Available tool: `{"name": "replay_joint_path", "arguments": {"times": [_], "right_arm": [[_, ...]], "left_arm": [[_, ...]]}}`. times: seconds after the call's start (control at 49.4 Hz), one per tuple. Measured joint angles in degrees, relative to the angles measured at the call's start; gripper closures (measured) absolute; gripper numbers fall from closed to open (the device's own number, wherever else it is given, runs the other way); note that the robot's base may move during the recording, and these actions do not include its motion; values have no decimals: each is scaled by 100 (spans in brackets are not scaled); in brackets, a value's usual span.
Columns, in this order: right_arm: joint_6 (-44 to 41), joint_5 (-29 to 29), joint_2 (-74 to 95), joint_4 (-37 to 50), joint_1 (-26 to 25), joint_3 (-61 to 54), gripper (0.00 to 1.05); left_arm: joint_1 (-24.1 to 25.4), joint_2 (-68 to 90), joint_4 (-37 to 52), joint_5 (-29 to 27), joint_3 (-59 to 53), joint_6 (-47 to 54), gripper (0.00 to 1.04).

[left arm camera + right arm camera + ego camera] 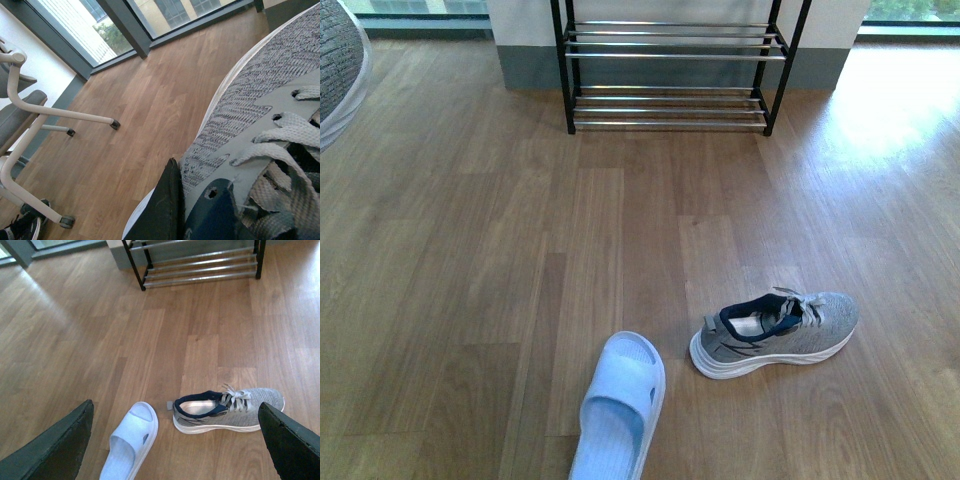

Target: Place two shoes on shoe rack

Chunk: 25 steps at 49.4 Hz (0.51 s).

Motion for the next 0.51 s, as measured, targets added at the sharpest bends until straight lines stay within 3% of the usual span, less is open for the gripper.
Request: {"name": "replay_joint_path", "arguments": {"times": [0.081,0.222,0.506], "right_arm": [[212,120,2221,813,-13,820,9],[437,284,4994,1032,101,2004,9],[1373,439,7101,761,365,3458,9]], "left_arm": [[0,0,0,0,0,0,103],[0,0,2,0,0,2,103],[0,0,0,0,0,4,103]]}}
